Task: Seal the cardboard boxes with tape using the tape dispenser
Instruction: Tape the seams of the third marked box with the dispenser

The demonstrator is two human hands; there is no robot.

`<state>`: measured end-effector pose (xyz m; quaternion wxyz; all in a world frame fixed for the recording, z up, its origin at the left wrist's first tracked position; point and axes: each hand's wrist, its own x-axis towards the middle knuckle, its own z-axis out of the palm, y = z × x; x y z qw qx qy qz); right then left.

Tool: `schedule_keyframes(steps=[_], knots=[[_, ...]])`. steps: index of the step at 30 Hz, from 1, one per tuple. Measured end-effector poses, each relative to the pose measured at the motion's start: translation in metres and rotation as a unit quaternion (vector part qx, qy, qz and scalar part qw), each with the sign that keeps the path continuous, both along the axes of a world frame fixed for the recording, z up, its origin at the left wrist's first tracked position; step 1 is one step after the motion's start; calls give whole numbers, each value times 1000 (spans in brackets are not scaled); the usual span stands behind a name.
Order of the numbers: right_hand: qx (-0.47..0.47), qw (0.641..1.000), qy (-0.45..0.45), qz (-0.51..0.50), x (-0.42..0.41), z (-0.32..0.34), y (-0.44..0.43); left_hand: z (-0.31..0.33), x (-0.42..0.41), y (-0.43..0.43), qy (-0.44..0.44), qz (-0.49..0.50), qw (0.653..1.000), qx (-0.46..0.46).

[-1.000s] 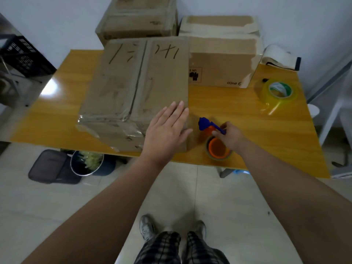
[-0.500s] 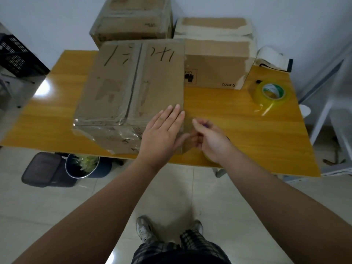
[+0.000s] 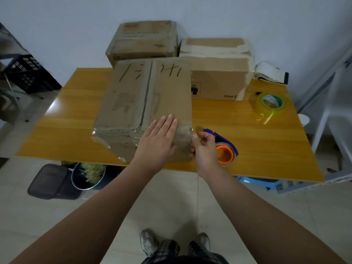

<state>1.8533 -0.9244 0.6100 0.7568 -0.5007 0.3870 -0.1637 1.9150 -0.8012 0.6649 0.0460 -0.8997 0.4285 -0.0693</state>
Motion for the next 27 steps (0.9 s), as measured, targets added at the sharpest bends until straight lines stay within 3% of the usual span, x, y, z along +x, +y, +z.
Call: schedule_keyframes(steps=[7,10,14,16,21,24,27], knots=[[-183,976,105,58,-10,3,-7,2,-1,-2,21,7,1000,-10],[-252,966,48,40,-27,7,-12,4,2,-3,21,-1,1000,-10],[-261,939,-28,221,-40,8,13,3,1,-4,29,1,1000,-11],[-251,930,-50,264,-43,4,28,1,0,-4,24,4,1000,-16],[-261,952,-16,161,-42,5,8,0,1,-3,12,-3,1000,-17],[-340,923,21,178,-28,15,-22,1,2,-3,8,-10,1000,-15],[-425,871,55,239,-7,25,-36,0,3,-2,6,-13,1000,-20]])
